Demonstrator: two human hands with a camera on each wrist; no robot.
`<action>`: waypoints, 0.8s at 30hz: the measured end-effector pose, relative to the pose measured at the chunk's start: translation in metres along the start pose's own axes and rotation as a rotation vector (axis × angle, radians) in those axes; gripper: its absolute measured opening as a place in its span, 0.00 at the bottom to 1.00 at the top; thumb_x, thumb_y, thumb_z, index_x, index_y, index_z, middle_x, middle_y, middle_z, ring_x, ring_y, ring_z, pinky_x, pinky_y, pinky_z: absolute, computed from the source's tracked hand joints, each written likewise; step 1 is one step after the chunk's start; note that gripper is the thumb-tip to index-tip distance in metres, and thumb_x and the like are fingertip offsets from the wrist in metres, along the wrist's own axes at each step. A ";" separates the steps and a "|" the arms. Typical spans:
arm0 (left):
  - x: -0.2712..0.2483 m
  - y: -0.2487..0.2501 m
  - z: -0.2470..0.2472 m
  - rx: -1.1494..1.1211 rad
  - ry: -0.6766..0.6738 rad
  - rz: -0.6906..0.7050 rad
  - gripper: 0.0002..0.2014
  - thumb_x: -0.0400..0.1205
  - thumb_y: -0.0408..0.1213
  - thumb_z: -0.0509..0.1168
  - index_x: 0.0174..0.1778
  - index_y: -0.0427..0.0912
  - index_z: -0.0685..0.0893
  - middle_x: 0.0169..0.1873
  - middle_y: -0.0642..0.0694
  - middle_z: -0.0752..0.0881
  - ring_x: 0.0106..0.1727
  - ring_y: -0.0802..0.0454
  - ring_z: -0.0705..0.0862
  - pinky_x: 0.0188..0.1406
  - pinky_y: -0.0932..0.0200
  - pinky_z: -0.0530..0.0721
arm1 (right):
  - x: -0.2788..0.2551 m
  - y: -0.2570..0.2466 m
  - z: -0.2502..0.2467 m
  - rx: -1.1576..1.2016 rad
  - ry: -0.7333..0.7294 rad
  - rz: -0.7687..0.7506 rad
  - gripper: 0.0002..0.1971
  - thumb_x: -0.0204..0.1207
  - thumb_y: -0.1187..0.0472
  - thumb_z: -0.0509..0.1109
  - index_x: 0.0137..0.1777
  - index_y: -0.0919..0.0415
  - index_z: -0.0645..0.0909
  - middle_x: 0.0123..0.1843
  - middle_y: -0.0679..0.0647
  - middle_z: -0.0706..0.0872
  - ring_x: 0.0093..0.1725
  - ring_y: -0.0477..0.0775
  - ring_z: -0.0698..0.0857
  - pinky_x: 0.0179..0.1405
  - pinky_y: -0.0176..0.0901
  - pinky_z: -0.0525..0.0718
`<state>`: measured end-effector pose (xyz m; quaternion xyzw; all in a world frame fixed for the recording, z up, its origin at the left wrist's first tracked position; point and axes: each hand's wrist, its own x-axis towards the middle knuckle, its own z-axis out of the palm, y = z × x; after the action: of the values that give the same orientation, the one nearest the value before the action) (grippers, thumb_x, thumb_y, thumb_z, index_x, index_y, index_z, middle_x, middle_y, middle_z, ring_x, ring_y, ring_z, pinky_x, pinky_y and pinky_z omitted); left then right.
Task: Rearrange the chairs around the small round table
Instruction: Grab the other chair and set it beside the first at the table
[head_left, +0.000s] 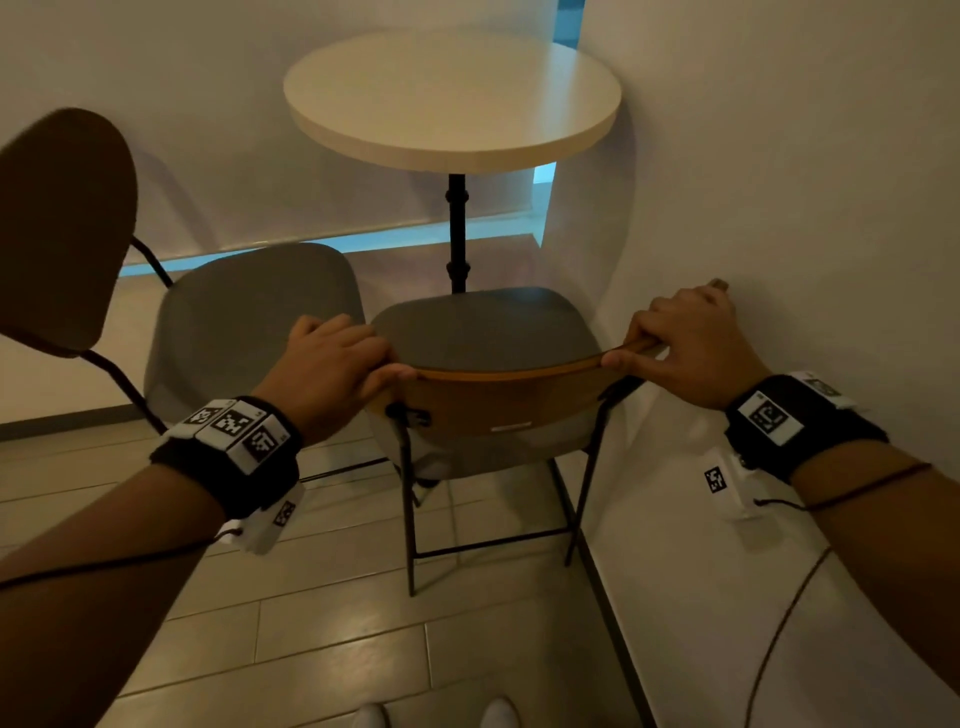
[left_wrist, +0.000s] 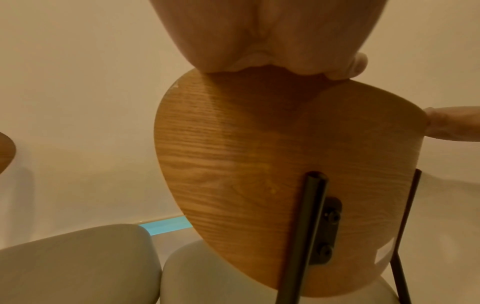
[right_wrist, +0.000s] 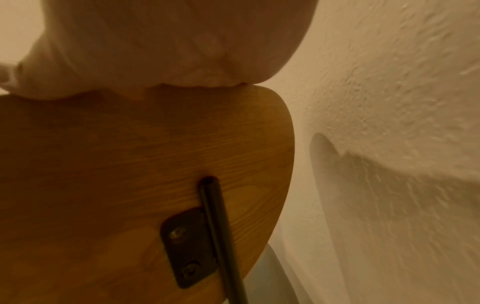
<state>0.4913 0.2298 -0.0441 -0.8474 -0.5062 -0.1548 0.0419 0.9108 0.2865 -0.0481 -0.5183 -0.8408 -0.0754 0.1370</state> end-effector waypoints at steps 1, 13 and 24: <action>-0.002 0.000 0.001 -0.001 0.003 -0.001 0.33 0.84 0.69 0.38 0.45 0.54 0.85 0.40 0.59 0.78 0.44 0.55 0.71 0.48 0.52 0.58 | -0.002 0.000 0.001 0.001 0.009 -0.005 0.41 0.74 0.15 0.45 0.37 0.49 0.85 0.35 0.46 0.80 0.41 0.56 0.80 0.57 0.62 0.76; 0.015 -0.007 0.002 -0.027 -0.039 -0.010 0.35 0.82 0.72 0.36 0.48 0.56 0.84 0.42 0.60 0.78 0.47 0.57 0.72 0.50 0.54 0.57 | 0.017 0.005 -0.003 0.033 -0.007 -0.037 0.35 0.72 0.14 0.42 0.37 0.42 0.77 0.35 0.47 0.80 0.41 0.56 0.78 0.60 0.63 0.73; 0.021 -0.020 0.000 -0.011 -0.094 -0.007 0.33 0.83 0.70 0.36 0.49 0.57 0.83 0.43 0.60 0.78 0.48 0.58 0.71 0.52 0.56 0.56 | 0.023 0.002 -0.001 -0.003 -0.007 -0.012 0.39 0.74 0.16 0.46 0.35 0.47 0.83 0.32 0.46 0.79 0.37 0.54 0.77 0.55 0.57 0.71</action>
<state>0.4832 0.2576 -0.0397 -0.8522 -0.5096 -0.1179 0.0129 0.9028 0.3068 -0.0403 -0.5137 -0.8442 -0.0757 0.1328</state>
